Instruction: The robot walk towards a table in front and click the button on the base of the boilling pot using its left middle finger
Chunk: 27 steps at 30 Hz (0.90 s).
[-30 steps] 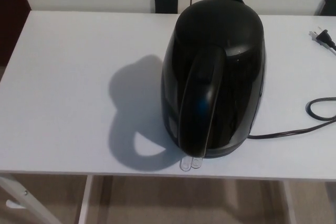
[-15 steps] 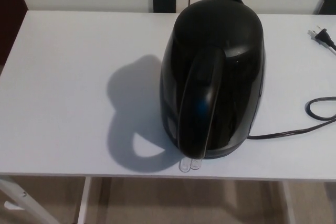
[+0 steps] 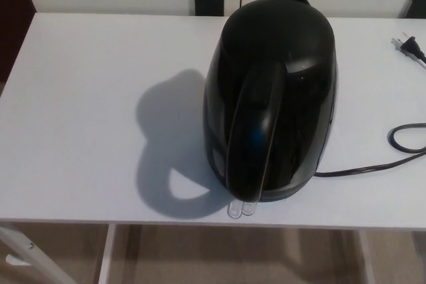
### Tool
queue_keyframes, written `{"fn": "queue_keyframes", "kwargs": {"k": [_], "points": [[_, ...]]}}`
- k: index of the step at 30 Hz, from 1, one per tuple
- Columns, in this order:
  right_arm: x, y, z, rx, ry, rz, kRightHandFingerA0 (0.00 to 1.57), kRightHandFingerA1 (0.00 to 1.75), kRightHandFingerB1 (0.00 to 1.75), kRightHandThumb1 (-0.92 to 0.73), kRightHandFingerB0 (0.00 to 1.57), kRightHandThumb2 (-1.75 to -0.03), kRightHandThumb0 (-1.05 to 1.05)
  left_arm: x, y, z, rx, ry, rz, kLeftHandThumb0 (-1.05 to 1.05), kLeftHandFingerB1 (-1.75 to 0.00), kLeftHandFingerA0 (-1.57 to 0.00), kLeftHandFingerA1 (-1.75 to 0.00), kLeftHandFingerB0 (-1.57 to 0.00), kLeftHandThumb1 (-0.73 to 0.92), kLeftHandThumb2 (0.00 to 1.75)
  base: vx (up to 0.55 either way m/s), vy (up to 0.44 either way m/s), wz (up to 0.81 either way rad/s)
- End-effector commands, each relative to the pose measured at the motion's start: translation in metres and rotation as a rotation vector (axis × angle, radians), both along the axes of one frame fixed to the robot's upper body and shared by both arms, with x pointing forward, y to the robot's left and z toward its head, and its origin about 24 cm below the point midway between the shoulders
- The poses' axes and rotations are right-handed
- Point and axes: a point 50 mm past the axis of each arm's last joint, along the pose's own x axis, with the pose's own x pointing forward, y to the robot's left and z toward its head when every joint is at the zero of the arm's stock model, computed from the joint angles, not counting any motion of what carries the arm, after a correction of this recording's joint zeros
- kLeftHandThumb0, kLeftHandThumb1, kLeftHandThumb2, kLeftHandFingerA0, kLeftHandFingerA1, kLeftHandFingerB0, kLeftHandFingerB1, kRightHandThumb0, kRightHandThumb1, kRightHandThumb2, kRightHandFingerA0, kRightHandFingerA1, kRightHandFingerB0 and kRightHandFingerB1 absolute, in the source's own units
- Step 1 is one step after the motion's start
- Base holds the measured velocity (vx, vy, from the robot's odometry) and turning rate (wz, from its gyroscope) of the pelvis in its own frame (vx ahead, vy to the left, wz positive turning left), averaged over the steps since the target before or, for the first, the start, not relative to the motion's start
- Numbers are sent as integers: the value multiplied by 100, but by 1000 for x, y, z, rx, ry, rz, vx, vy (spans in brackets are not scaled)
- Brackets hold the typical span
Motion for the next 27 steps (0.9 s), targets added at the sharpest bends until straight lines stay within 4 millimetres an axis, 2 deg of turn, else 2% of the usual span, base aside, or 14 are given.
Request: {"fn": "queue_keyframes", "kwargs": {"k": [1, 27], "points": [[-7, -10, 0, -36, 27, -5, 23, 57, 57, -79, 21, -121, 13, -10, 19, -5, -155, 64, 309, -63, -39, -21, -42, -14, 50, 78, 0, 0, 0], [-6, -10, -1, -51, 22, 12, 24, 58, 58, -78, 22, -120, 13, -10, 12, -9, -137, 87, 262, -61, -39, -26, -44, -16, 48, 77, 0, 0, 0]]}}
